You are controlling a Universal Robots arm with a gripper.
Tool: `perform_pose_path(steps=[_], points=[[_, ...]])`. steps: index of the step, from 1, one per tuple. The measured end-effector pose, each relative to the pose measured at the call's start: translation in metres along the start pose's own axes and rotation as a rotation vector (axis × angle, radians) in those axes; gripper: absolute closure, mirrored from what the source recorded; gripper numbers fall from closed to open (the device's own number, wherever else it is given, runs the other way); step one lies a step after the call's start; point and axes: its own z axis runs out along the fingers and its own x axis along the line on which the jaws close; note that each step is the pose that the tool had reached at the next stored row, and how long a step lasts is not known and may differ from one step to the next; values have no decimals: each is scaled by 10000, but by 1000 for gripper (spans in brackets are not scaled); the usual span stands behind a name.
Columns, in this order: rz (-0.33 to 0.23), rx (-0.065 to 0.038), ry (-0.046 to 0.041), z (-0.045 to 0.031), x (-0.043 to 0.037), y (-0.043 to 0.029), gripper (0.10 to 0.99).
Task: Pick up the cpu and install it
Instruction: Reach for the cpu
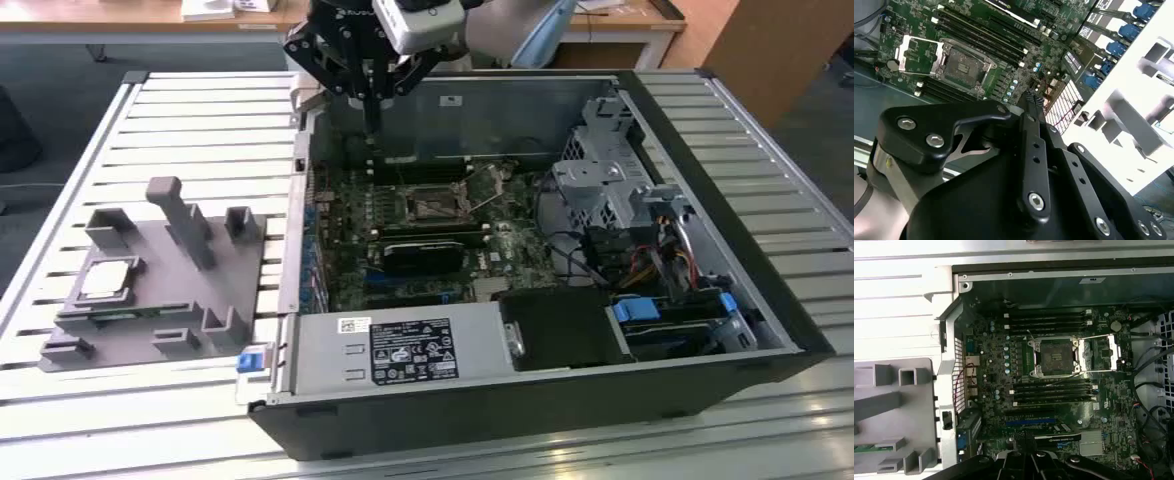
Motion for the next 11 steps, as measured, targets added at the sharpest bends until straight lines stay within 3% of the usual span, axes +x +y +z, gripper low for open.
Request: perform_pose_path(steps=[11], points=[[0,-1,0,1,75,-5,980]])
